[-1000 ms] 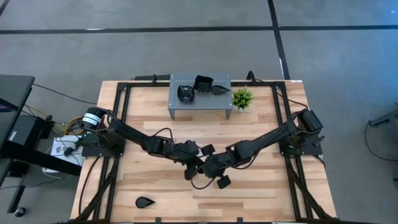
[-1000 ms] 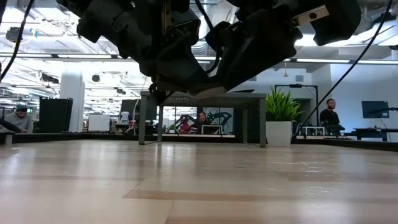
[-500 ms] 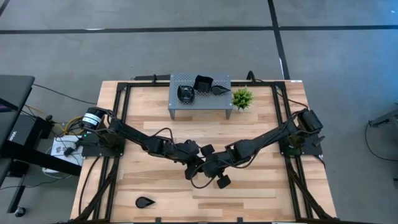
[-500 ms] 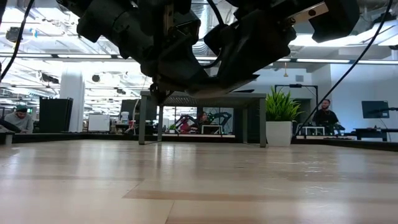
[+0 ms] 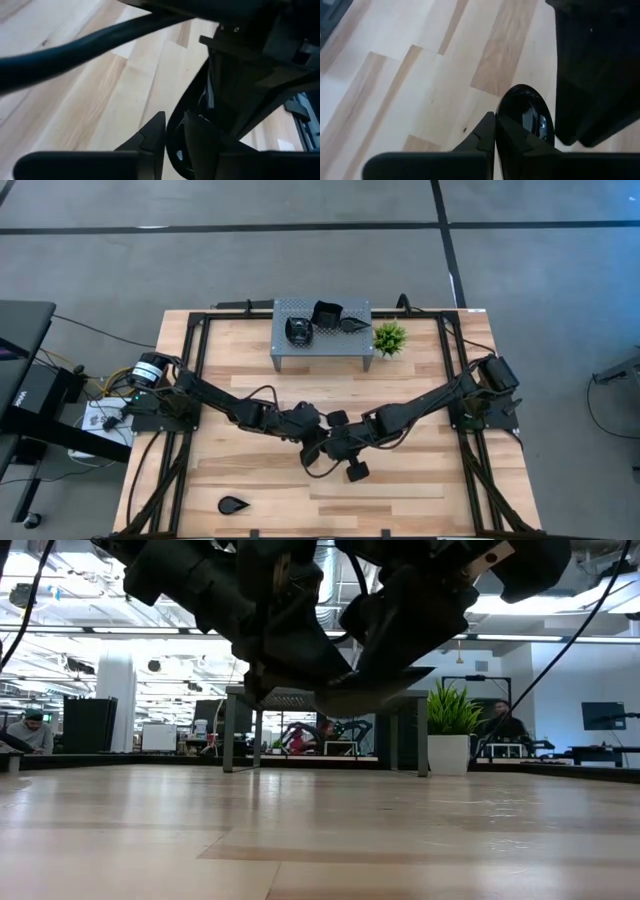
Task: Pick & Place Mini shaped plates
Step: Stack the black drop-shaped plate on top of the stacked black drop-shaped plates on the shelf
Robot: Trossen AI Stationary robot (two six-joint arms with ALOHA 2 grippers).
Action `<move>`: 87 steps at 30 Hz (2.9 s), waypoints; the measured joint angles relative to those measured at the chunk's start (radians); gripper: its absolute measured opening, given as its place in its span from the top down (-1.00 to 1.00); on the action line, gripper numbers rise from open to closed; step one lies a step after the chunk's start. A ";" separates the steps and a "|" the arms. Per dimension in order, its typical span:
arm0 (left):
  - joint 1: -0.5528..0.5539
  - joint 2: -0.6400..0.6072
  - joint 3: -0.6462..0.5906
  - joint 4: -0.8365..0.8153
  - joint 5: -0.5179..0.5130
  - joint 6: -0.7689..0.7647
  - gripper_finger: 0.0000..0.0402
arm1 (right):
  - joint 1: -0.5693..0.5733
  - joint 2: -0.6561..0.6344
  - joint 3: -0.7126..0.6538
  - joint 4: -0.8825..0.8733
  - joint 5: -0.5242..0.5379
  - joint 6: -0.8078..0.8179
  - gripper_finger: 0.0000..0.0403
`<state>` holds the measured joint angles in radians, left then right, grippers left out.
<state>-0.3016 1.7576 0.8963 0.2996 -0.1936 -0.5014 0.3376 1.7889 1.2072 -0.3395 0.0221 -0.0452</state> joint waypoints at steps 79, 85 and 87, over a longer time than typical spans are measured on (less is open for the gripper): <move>-0.056 -0.253 -0.079 0.008 -0.124 0.111 0.67 | -0.748 -0.066 0.372 -0.643 0.282 -0.261 0.97; -0.056 -0.253 -0.079 0.008 -0.124 0.110 0.67 | -0.744 -0.066 0.373 -0.590 0.248 -0.277 0.97; -0.056 -0.253 -0.079 0.008 -0.124 0.109 0.67 | -0.745 -0.066 0.373 -0.572 0.231 -0.277 0.97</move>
<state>-0.3580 1.5047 0.8172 0.3077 -0.3172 -0.3927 -0.4073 1.7229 1.5803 -0.9114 0.2532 -0.3221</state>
